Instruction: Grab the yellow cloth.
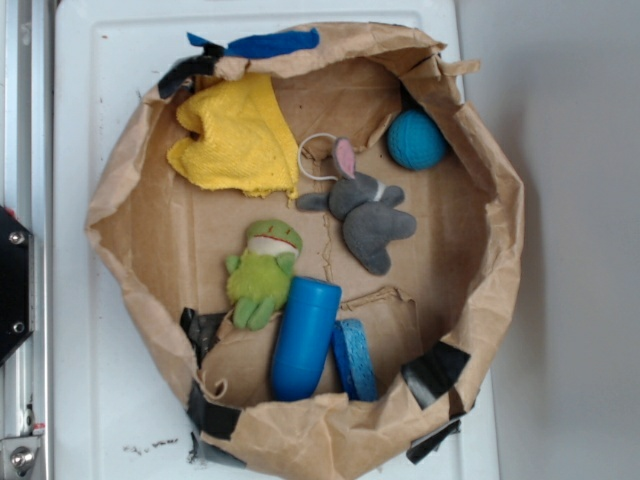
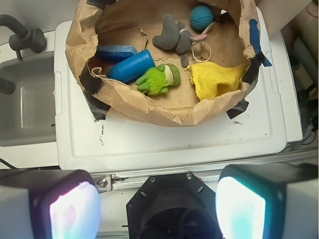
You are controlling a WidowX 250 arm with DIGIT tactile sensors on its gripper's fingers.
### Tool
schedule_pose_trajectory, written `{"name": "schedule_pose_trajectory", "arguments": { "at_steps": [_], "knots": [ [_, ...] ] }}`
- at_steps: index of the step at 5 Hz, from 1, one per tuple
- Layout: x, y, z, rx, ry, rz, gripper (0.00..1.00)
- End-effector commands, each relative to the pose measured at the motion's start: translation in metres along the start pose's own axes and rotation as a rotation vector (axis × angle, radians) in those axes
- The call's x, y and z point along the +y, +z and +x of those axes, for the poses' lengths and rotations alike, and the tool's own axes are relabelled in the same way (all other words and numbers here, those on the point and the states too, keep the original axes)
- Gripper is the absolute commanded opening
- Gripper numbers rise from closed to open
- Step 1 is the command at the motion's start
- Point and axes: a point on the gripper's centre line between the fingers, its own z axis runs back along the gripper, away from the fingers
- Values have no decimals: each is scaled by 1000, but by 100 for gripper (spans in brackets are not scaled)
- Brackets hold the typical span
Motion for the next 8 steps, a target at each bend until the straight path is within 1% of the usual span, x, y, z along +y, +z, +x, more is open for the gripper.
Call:
{"name": "schedule_pose_trajectory", "arguments": {
  "at_steps": [1,2,3,4,5,6,7,8],
  "knots": [
    [0,0,0,0,0,0,100],
    [-3,-8,37,17,44,-2,100],
    [-6,-16,62,13,58,6,100],
    [-3,-24,82,1,37,30,100],
    [1,-36,109,1,-80,39,100],
    [6,-51,128,19,-327,1,100],
    [8,-60,148,-7,-550,-16,100],
    [15,-67,150,-20,-752,-18,100]
  ]
}}
